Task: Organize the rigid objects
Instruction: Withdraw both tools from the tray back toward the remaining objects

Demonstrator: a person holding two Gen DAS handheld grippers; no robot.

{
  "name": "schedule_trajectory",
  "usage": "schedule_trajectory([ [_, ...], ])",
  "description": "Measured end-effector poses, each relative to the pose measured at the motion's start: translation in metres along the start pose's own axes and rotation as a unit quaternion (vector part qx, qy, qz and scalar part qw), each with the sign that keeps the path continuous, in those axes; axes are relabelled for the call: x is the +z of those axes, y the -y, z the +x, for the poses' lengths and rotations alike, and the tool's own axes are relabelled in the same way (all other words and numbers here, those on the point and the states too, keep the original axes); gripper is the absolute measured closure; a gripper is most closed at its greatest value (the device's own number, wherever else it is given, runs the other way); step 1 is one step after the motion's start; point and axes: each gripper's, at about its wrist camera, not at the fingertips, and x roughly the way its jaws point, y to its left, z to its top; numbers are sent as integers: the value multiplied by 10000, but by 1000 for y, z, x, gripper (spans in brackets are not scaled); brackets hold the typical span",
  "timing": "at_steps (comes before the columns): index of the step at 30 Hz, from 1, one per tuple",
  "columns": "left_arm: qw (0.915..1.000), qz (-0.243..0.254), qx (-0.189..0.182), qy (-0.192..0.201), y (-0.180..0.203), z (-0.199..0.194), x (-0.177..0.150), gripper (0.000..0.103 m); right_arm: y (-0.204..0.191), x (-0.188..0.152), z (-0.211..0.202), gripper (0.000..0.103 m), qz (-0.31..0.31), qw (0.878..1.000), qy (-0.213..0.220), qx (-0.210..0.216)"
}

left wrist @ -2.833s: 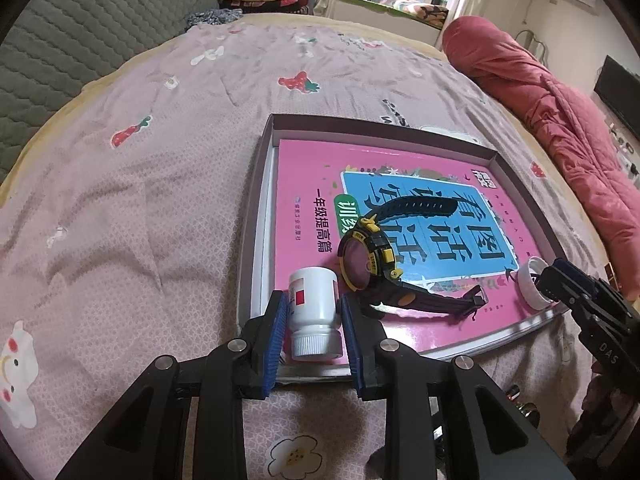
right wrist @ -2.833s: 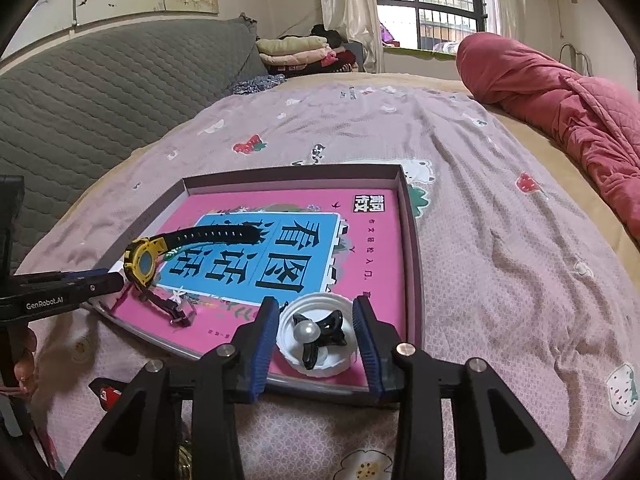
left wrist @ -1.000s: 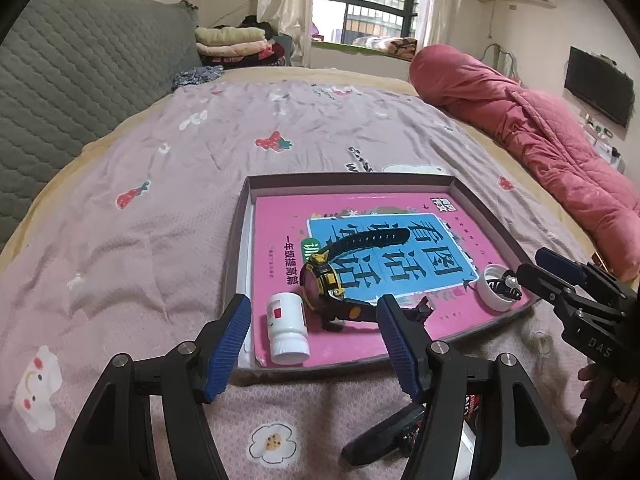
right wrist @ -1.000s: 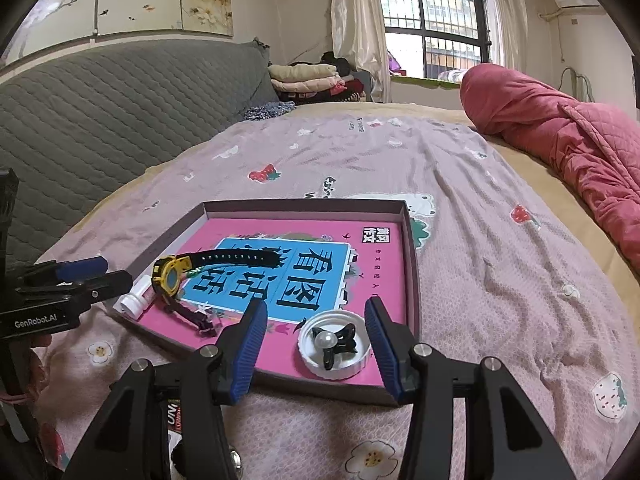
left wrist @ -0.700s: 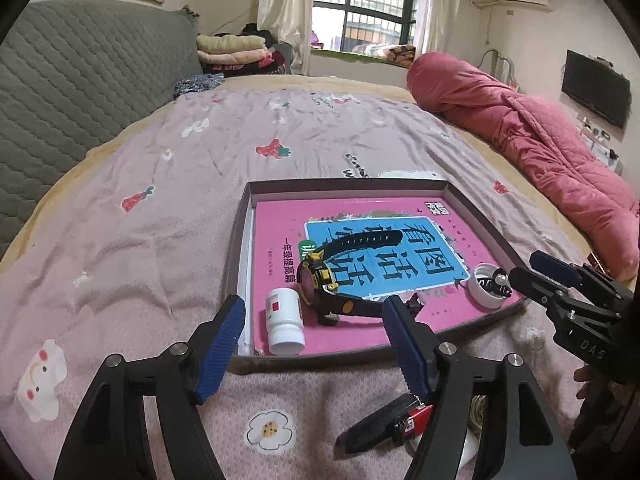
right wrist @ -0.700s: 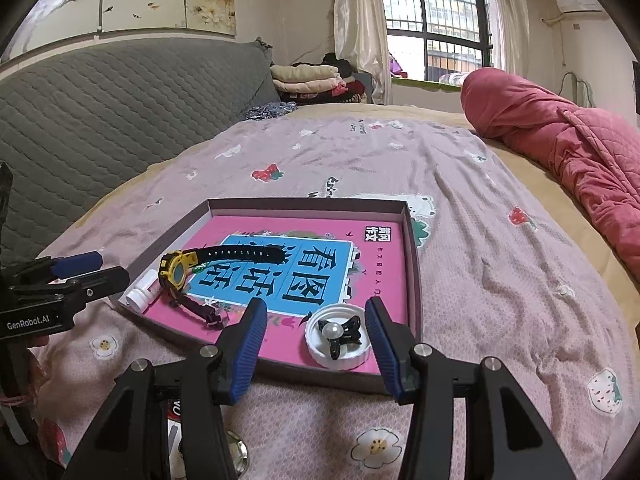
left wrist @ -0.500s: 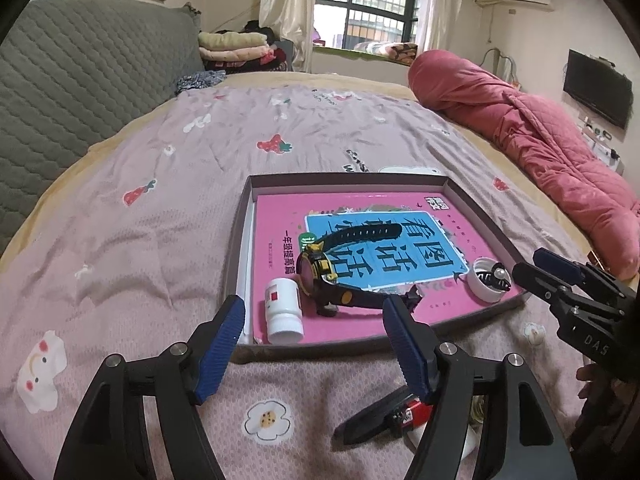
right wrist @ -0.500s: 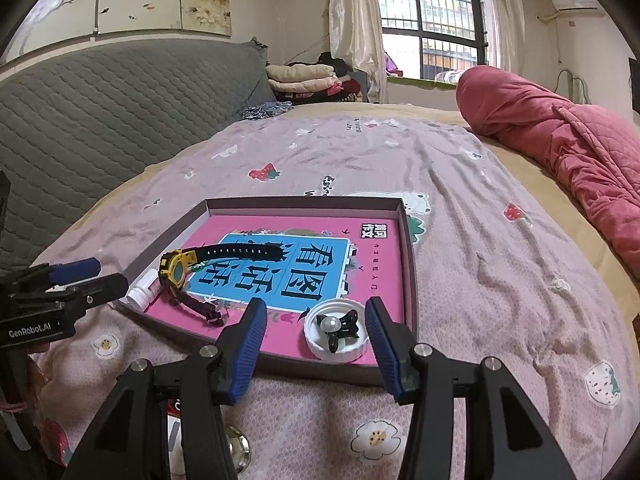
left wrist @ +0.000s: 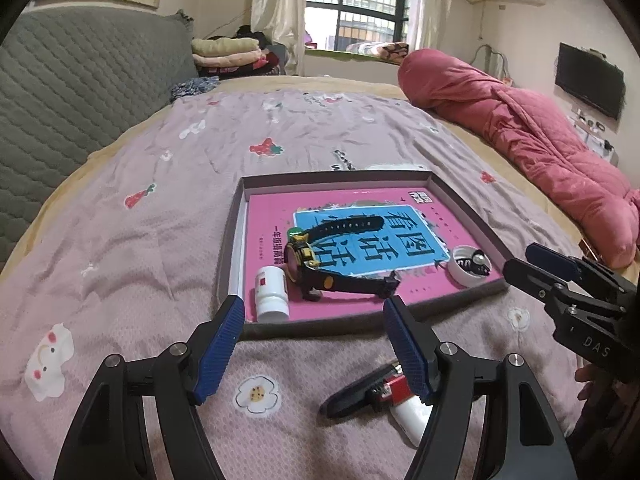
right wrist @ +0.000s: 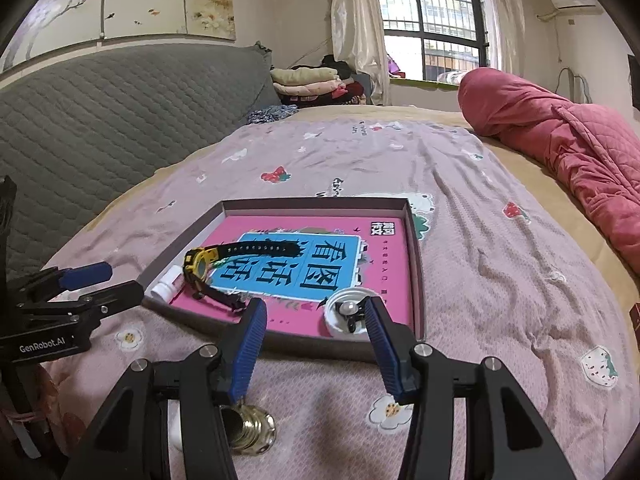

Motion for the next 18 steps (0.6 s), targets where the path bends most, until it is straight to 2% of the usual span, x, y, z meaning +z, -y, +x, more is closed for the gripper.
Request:
schedule_trajectory([
  [18,10000,62,-24,-38,6,-12,-7,29,-12,-6,-13,52,-170,9998,-39,95],
])
